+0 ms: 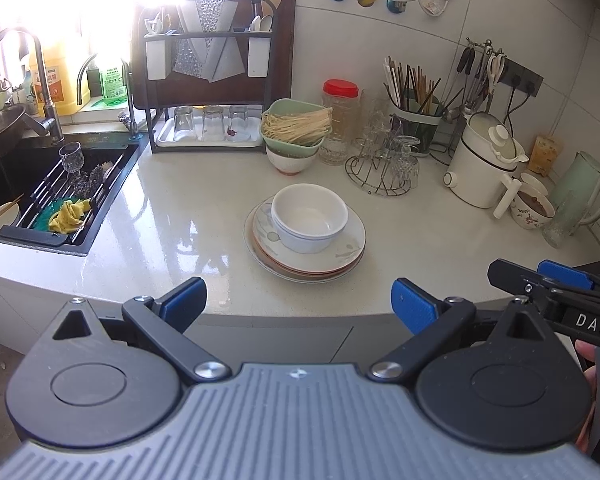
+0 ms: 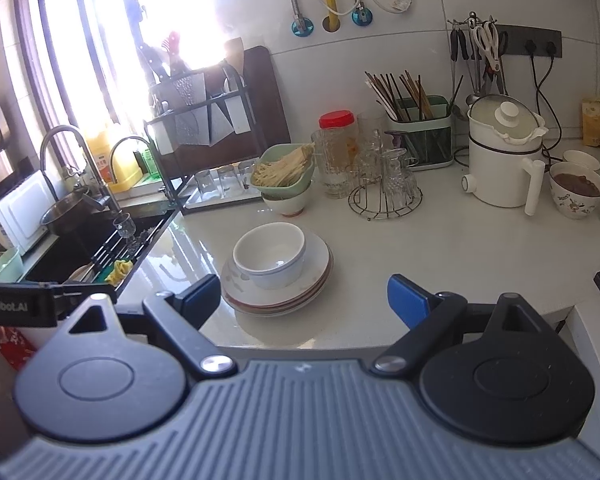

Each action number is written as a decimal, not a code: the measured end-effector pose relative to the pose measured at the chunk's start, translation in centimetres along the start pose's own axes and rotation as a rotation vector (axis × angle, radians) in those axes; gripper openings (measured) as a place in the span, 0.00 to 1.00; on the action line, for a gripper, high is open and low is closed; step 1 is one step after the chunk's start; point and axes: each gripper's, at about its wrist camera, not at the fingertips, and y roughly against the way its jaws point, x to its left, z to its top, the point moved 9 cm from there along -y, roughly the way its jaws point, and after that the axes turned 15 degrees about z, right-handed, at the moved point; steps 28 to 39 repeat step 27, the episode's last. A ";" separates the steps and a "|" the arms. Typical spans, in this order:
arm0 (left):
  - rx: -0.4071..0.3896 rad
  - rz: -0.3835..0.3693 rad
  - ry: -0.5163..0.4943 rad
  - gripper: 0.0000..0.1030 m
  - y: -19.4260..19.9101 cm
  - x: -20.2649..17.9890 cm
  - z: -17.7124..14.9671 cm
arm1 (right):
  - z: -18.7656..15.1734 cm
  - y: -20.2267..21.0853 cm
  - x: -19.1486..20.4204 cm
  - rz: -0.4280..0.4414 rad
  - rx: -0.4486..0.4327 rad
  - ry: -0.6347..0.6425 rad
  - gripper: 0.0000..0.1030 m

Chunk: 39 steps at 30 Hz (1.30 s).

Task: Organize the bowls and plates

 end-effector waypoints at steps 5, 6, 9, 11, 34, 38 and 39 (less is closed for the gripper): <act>-0.003 0.001 0.002 0.97 0.1 -0.1 -0.1 | 0.1 0.0 0.0 0.002 0.001 0.003 0.89; -0.003 0.002 0.002 0.97 0.1 -0.1 -0.1 | 0.1 0.0 0.0 0.002 0.001 0.003 0.89; 0.000 -0.002 0.002 0.97 0.1 -0.2 -0.1 | 0.1 0.0 0.0 0.003 0.001 0.003 0.89; 0.000 -0.001 0.002 0.97 0.1 -0.3 0.0 | 0.2 0.0 -0.1 0.001 0.004 0.003 0.89; 0.002 -0.010 0.019 0.97 0.2 -0.5 -0.3 | 0.3 0.0 -0.2 0.010 0.018 0.018 0.89; 0.002 -0.010 0.019 0.97 0.2 -0.5 -0.3 | 0.3 0.0 -0.2 0.010 0.018 0.018 0.89; 0.002 -0.010 0.019 0.97 0.2 -0.5 -0.3 | 0.3 0.0 -0.2 0.010 0.018 0.018 0.89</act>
